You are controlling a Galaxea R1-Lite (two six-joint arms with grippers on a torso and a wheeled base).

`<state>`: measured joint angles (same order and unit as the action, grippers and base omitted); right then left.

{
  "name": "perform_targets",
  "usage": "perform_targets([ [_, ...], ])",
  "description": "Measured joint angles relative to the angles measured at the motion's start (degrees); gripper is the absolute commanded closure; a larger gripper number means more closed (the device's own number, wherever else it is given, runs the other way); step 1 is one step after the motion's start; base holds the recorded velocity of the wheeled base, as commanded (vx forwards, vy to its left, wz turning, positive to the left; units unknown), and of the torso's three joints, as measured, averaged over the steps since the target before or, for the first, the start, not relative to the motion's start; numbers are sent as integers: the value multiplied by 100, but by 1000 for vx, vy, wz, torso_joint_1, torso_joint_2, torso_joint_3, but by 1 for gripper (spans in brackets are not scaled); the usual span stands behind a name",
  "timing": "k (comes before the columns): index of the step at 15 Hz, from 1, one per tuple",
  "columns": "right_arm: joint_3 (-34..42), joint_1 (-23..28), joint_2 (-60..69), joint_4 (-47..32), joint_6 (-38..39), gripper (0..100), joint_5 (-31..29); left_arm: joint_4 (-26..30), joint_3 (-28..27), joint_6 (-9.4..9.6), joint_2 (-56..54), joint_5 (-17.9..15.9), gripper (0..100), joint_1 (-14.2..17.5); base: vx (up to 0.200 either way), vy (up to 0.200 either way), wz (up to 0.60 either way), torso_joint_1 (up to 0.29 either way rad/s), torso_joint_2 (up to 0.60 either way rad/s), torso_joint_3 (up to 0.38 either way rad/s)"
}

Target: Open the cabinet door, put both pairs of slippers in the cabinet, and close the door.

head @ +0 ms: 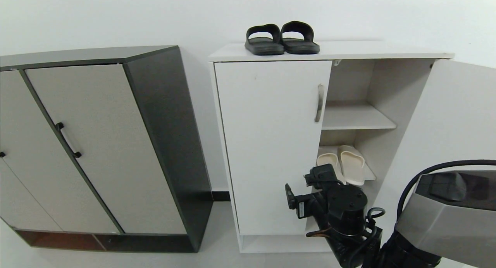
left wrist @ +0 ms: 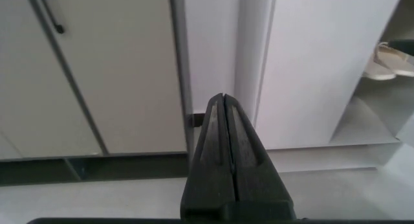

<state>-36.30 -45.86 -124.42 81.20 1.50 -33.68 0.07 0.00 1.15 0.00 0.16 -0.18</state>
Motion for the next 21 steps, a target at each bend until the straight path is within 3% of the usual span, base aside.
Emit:
perform_targets([
  [16,72,20,-4,228,-134,0,152,2,0,0,0,6,100,0,0,0,0,0,0,0],
  [21,102,13,-4,244,-163,0,158,2,0,0,0,9,100,0,0,0,0,32,-304,-274],
])
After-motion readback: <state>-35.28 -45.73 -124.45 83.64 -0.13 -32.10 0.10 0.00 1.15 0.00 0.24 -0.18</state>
